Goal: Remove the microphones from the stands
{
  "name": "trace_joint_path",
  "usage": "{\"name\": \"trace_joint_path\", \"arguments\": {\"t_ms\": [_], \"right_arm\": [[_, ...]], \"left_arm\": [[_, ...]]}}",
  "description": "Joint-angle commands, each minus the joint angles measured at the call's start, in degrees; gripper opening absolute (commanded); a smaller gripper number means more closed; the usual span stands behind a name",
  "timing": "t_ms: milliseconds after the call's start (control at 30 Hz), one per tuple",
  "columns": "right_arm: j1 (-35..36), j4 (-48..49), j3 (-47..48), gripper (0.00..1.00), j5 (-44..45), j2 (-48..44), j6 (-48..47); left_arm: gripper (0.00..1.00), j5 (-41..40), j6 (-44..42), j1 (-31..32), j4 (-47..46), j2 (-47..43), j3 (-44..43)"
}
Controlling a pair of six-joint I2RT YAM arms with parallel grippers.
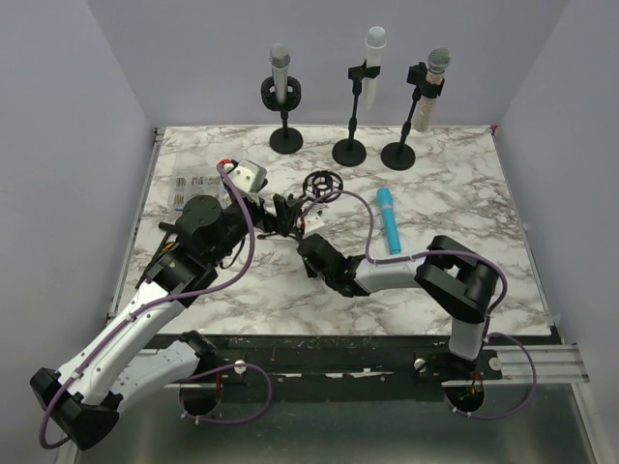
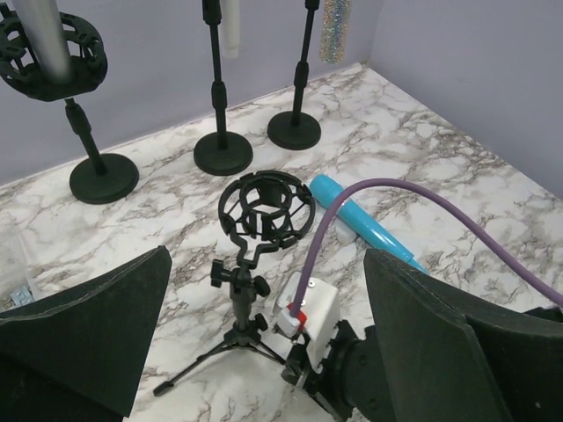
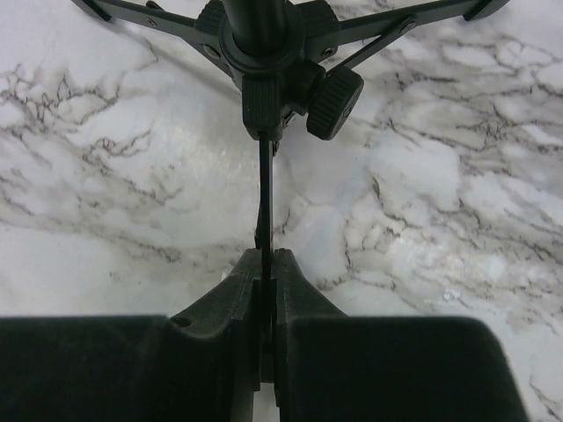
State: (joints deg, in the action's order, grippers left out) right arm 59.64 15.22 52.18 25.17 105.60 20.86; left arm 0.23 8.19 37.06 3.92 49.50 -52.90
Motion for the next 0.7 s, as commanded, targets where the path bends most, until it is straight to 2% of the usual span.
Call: {"name": "trace_joint_path", "arguments": {"t_ms": [0,67,267,367,667], "right_arm": [[0.21,-0.16,8.79,0.05,6.58,5.5,-2.0],[-0.28,-2.86,13.43,0.01,8.0,8.69,-1.73],[-3.43,-9.39,24.14,0.01,9.82,15.3,2.64],[-4.99,-9.79,27.38,0.01,7.62,17.73,3.13],[-5.35,-19.43,40.4,0.07,12.52,26.05,6.66]], "left_arm": [[0.94,0.94,0.3,-0.55,-0.67,-1.39,-0.97],[0.94,0.58,0.17,-0.64,-0.57,-1.74,-0.89],[0.94,-2.12,-0.19,-0.8,-0.41,-2.84,-0.74],[0.94,-3.82,-0.02,-1.06,-0.31,-3.57,-0.62],[0.94,-6.39,0.5,-2.57,-0.14,-4.38,-0.4]]}}
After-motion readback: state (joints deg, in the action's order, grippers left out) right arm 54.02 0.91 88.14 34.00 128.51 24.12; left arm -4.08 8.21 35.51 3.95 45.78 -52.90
